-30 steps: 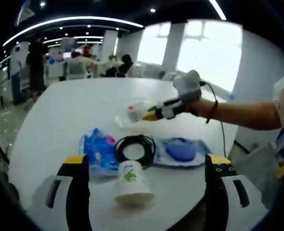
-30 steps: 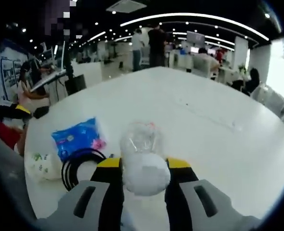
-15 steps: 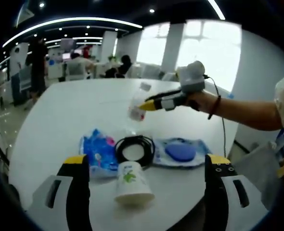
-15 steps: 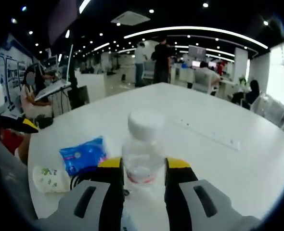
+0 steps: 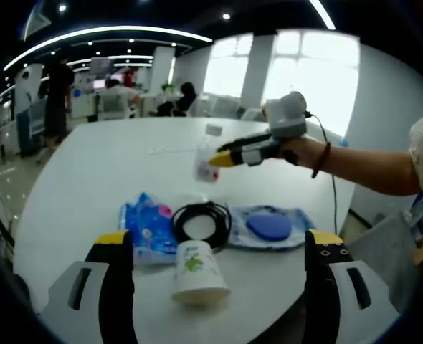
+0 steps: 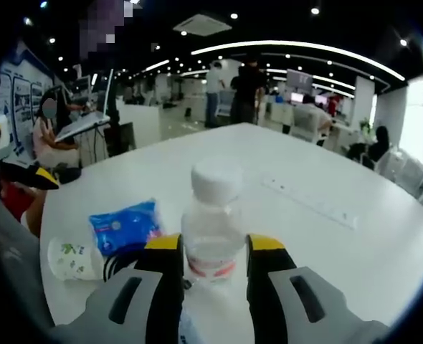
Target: Arrange the tabletop items into an orderly group along one side of the table until the central work area is clear of visible clutter.
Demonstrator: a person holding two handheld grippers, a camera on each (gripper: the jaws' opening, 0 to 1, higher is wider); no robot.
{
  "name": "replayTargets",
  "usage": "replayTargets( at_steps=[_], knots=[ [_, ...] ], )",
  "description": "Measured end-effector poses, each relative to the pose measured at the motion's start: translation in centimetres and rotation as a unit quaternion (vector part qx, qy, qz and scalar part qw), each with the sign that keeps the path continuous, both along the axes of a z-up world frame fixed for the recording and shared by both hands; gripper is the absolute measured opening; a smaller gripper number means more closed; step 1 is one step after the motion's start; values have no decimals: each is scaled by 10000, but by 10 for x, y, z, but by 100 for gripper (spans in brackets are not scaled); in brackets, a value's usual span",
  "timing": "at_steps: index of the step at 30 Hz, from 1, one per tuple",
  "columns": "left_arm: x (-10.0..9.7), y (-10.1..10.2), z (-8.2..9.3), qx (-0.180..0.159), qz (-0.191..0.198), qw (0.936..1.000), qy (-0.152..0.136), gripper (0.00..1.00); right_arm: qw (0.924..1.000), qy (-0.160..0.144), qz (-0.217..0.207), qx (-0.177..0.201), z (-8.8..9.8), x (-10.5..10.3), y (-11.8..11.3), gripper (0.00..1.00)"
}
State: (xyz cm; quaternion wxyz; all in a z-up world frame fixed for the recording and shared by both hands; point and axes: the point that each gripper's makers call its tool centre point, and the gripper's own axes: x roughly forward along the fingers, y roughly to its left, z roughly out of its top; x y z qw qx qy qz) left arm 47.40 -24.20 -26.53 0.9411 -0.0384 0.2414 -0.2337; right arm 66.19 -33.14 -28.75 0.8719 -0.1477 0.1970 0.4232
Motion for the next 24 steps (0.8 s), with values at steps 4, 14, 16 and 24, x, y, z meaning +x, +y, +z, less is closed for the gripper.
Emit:
replayTargets(
  at_steps=[4,14,16,24],
  knots=[
    [0,0,0,-5,6,10000,-7,96,10000,-48,44,-18,0,0,2,33],
    [0,1,-1,35,21,10000,13,96,9996,-243,121,-30,-1,9,4,36],
    [0,2,0,24,33,10000,0,96,9998,-200,71,62,-1,12,5,36],
    [0,1,-1,12,12,10000,10,96,9998,75,-8,175,-15,14,15,43]
  ],
)
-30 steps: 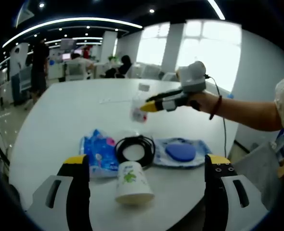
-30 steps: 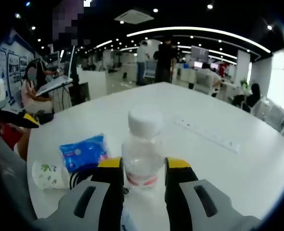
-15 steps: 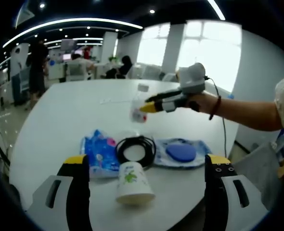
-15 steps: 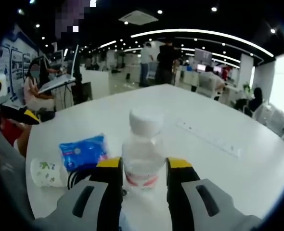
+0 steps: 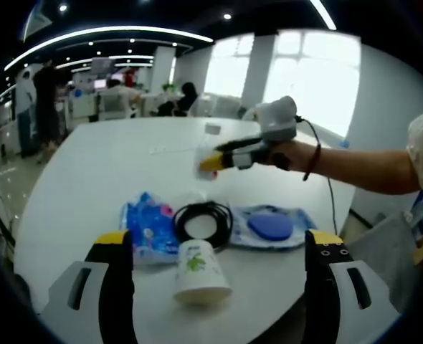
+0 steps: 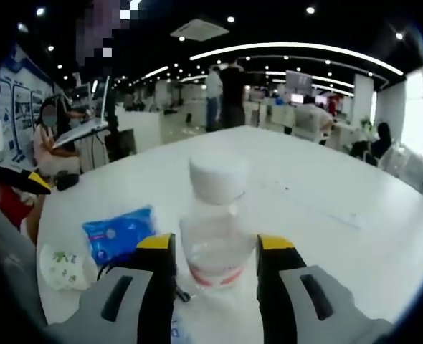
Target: Arrange the tabletop items into an orderly group along one side of the table until the central work area is clear of visible clutter.
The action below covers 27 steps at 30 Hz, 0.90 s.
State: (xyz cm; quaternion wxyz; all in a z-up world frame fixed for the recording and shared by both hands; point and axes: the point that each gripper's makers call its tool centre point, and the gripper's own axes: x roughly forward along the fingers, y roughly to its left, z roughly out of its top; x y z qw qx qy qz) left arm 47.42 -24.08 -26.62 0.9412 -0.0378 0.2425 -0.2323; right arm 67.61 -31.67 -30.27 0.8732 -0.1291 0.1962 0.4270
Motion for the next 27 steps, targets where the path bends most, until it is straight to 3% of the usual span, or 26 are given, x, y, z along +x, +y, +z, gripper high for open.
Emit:
replayTargets(
  at_steps=[6,16,27],
  knots=[
    [1,0,2,-20,5,10000,-35,97,9997,77,-122,179,-3,7,0,40],
    [1,-1,2,-1,-36,10000,-44,96,9993,162,72,323,-1,4,1,37],
    [0,-5,0,76,-160,9998,-43,95,9932,210,500,1034,46,-18,4,37]
  ],
)
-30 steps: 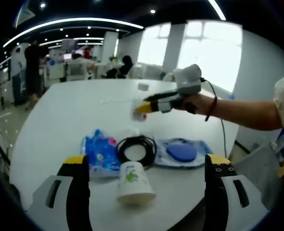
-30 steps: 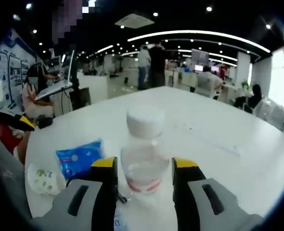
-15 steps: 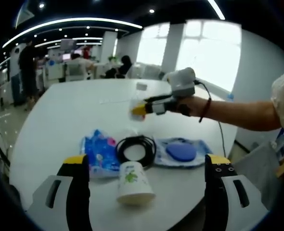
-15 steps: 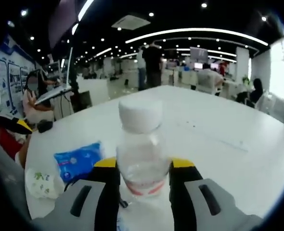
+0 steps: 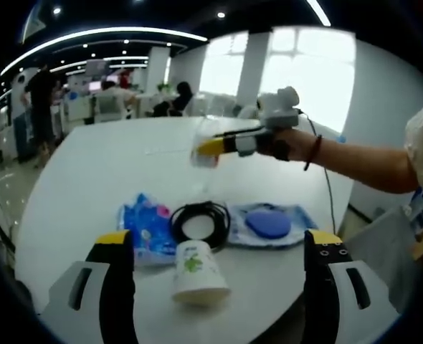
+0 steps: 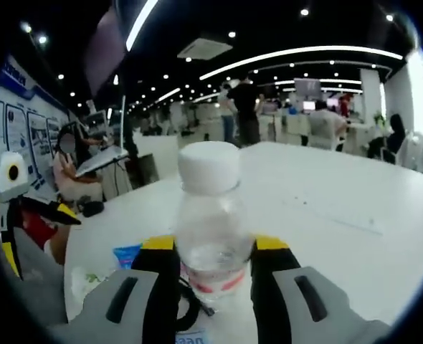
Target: Arrange the tabletop items into an orderly group along one side of the table until the central work area is clear of visible clutter.
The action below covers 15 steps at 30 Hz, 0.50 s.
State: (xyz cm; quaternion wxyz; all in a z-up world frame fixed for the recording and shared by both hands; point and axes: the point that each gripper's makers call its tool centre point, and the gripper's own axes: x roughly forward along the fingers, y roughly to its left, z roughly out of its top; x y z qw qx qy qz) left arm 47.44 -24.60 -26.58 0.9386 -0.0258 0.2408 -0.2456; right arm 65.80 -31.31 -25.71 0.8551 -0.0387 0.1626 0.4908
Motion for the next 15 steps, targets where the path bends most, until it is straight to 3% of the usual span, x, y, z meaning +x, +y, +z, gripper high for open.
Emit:
replayTargets(
  at_steps=[6,15],
  knots=[
    [-1,-5,1,59,-131,9999,-40,95,9988,-141,479,-22,19,-29,-1,37],
    [-2,-13,14,-20,-357,9988,-340,94,9896,-84,1435,77,41,-96,15,37]
  ],
)
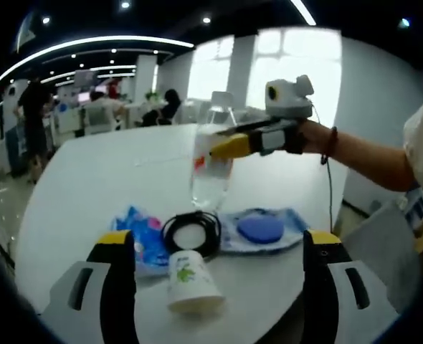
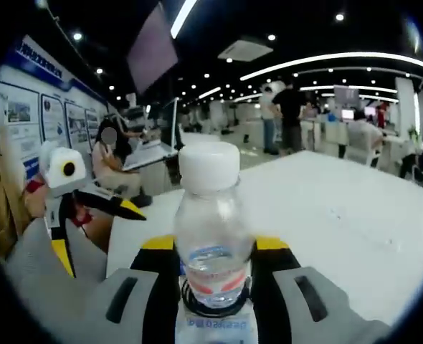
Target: Arrange the tabletop items into an orderly group along one side of the table until the central work area is clear of visible clutter.
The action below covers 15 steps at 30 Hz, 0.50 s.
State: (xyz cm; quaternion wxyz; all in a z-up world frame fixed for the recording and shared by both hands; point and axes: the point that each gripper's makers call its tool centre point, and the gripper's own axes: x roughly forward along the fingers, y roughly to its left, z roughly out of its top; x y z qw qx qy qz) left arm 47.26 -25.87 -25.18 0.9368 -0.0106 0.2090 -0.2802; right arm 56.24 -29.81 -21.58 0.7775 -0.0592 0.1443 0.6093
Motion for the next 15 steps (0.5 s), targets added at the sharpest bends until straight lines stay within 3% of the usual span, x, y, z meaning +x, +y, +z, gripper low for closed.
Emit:
replayTargets(
  at_steps=[6,12,15],
  knots=[
    [-1,-8,14,-191,-198,9992,-297,93,9965,88,783,286,20,-44,10,37],
    [-6,-18,24,-182,-488,9970,-565,91,9853,51,1676,338,36,-88,14,37],
    [-9,-22,31,-238,-620,9953,-707,89,9807,72,1920,360,41,-102,14,37]
  ],
)
